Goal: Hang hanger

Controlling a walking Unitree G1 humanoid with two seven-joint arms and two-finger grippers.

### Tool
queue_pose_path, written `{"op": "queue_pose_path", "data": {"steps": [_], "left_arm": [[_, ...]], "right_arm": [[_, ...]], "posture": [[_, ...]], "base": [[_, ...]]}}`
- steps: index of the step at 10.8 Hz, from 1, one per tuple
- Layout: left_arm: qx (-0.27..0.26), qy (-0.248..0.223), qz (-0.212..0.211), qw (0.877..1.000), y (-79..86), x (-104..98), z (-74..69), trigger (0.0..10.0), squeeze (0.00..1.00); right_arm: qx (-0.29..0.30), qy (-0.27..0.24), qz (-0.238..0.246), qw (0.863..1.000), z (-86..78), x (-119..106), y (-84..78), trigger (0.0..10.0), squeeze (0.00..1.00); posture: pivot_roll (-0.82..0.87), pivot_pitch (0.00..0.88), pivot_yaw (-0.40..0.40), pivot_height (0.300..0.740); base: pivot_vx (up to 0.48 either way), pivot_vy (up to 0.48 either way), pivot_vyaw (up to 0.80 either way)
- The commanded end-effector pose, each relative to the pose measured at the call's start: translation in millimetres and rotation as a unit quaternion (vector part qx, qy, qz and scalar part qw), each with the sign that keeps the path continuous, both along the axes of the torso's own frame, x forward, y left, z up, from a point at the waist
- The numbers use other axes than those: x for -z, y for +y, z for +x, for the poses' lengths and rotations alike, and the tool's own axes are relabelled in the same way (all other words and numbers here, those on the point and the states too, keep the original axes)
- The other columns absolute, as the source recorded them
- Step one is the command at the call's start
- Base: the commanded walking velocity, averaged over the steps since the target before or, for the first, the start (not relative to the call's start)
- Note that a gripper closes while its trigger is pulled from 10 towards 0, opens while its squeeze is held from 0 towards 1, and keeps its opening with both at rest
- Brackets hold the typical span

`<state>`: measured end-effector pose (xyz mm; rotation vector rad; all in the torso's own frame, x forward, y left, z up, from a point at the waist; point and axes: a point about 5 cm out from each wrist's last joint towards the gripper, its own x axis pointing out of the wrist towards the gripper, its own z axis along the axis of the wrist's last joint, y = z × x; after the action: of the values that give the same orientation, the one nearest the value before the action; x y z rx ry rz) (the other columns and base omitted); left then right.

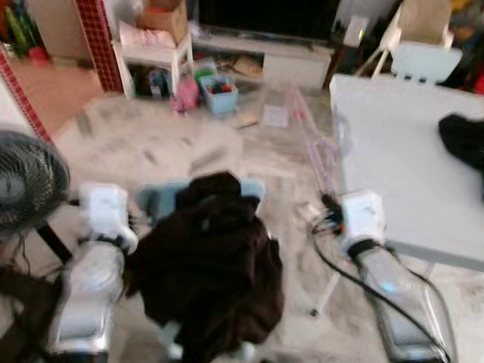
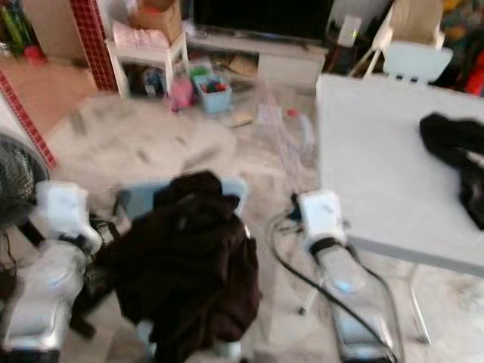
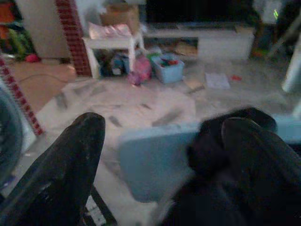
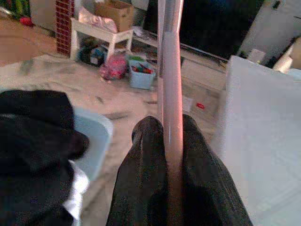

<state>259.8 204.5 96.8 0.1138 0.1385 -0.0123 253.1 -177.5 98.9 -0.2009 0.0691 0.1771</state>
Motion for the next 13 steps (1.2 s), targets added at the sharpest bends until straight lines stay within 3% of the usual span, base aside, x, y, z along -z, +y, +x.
{"op": "queue_pose_path", "data": {"steps": [1,3,4,5,6,7,8,10,13], "left_arm": [[0.000,0.038,0.022,0.999,15.0,9,0.1,10.0,0.00],[0.049,0.079,0.069,0.993,29.3,19,0.9,10.0,0.00],[0.109,0.104,0.072,0.986,26.9,18,0.3,10.0,0.00],[0.158,0.139,0.065,0.975,22.7,26,-7.8,10.0,0.00],[0.208,0.174,0.099,0.957,22.2,38,-18.3,10.0,0.00],[0.218,0.189,0.090,0.953,24.8,44,-20.3,10.0,0.00],[0.242,0.182,0.130,0.944,27.6,46,-16.8,10.0,0.00],[0.231,0.183,0.161,0.942,43.9,49,-1.8,10.0,0.00],[0.265,0.172,0.189,0.930,38.2,51,13.7,10.0,0.00]], "right_arm": [[-0.006,-0.014,0.002,1.000,2.2,-7,2.0,10.0,0.00],[-0.008,-0.013,-0.004,1.000,2.6,-8,-1.5,10.0,0.00],[-0.008,-0.011,-0.008,1.000,2.8,-8,-3.6,10.0,0.00],[-0.011,-0.009,-0.009,1.000,3.5,-7,-2.6,10.0,0.00],[-0.014,-0.011,-0.008,1.000,5.6,-8,-0.4,10.0,0.00],[-0.015,-0.013,-0.009,1.000,5.8,-10,-0.4,10.0,0.00],[-0.015,-0.013,-0.014,1.000,3.7,-11,-4.7,10.0,0.00],[-0.010,-0.012,-0.026,1.000,-1.5,-15,-13.4,10.0,0.00],[-0.022,-0.008,-0.037,0.999,-6.8,-18,-13.9,10.0,0.00]], "posture": [[-0.04,0.000,-0.065,0.740],[-0.05,0.000,-0.077,0.740],[-0.04,0.000,-0.081,0.740],[-0.04,0.002,-0.083,0.740],[-0.04,0.011,-0.083,0.740],[-0.04,0.015,-0.083,0.740],[-0.06,0.032,-0.088,0.740],[-0.10,0.045,-0.099,0.740],[-0.13,0.062,-0.117,0.740]], "base": [[0.000,0.000,0.00],[0.000,0.000,0.00],[0.000,0.000,0.00],[0.000,0.000,0.00],[0.000,0.000,0.00],[0.000,0.000,0.00],[0.000,0.000,0.00],[0.000,0.000,0.00],[0.000,0.000,0.00]]}}
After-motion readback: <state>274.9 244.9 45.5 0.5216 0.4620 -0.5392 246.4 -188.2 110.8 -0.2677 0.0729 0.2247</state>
